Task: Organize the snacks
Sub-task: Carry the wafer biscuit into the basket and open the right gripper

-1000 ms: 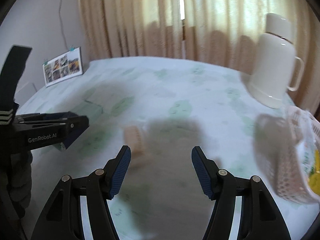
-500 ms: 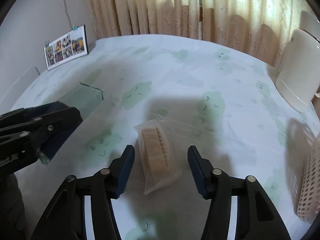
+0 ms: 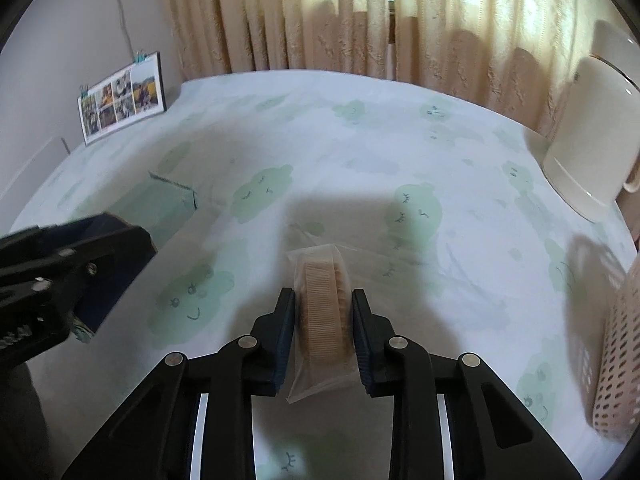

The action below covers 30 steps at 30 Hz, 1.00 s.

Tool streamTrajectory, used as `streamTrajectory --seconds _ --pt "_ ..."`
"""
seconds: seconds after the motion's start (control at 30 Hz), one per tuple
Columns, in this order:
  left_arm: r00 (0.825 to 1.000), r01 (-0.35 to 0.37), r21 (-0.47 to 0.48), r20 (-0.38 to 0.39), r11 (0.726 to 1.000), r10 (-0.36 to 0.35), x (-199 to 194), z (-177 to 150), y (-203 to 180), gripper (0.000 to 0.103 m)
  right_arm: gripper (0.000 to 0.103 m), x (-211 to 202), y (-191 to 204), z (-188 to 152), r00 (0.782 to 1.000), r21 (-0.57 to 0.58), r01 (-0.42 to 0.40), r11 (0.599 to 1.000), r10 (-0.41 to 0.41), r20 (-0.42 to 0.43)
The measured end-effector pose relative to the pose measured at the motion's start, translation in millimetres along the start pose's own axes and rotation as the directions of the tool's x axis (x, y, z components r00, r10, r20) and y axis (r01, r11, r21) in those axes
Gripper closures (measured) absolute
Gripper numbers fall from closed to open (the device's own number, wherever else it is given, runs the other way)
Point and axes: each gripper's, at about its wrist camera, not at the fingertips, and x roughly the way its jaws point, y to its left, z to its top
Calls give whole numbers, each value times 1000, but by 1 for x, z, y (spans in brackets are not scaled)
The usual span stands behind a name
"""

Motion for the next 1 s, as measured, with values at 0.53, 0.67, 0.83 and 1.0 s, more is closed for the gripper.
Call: streamTrajectory --seconds 0.53,0.67,0.83,1.0 --pt "1000 15 36 9 999 -16 1 -4 -10 58 74 -62 -34 2 977 124 57 991 -81 196" --pt "1000 18 49 7 999 -19 2 -6 -15 58 74 -75 -45 1 965 162 77 984 -114 236" --pt "1000 21 61 4 998 -22 3 -7 -19 58 74 -92 -62 -1 949 215 90 972 -149 277" --pt "1000 22 69 0 997 -22 6 -8 -21 58 74 -105 -78 -4 930 272 124 954 -207 304"
